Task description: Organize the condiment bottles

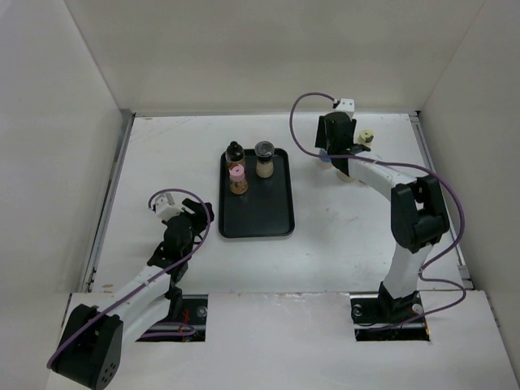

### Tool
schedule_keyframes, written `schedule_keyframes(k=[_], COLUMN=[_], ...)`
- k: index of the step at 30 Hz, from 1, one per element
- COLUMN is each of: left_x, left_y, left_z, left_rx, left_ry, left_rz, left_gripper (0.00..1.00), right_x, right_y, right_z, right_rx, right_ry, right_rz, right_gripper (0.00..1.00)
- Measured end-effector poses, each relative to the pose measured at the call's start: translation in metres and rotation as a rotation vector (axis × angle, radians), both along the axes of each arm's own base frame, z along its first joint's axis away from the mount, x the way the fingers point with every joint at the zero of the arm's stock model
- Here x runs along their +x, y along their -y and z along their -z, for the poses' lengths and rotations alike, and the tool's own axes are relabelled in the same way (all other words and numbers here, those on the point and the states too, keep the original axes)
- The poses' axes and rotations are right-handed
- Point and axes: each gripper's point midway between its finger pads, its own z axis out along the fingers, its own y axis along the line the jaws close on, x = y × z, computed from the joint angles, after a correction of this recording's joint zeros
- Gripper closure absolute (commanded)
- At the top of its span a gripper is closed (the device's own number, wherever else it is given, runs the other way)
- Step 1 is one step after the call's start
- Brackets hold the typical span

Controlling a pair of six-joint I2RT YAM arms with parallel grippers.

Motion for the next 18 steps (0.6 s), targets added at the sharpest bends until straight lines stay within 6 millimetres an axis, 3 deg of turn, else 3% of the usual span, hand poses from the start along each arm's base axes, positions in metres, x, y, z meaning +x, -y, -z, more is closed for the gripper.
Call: schedule_keyframes(k=[4,7,10,13,15,18], left_x=[0.0,0.0,0.0,0.0,0.0,0.0], left_y=[0.0,0.0,0.0,0.0,0.0,0.0], left_z=[-0.001,-0.001,-0.001,-0.001,-0.001,-0.001], left_rx=[-0.001,-0.001,-0.001,-0.001,-0.001,-0.001], left_ry=[0.002,0.002,0.002,0.002,0.002,0.002], left_rz=[0.0,0.0,0.0,0.0,0.0,-0.001], left_gripper=[0.4,0.4,0.4,0.4,0.4,0.4], right_x=[-0.018,-0.036,-0.054,-0.073,-0.086,-0.108], right_y=[0.0,-0.012,-0.044,-0.09,-0.122,-0.164], right_z=[-0.005,-0.027,-0.056,-0.076,-0.079,-0.068], right_rx=[-0.001,0.008,0.036,0.072,0.091,0.104], right_ry=[0.01,0.045,0.103,0.154,0.164,0.138], right_rz=[-0.011,-0.047,-0.119,-0.217,-0.284,-0.376], right_gripper=[0.55,0.56,0.56,0.56,0.56,0.56])
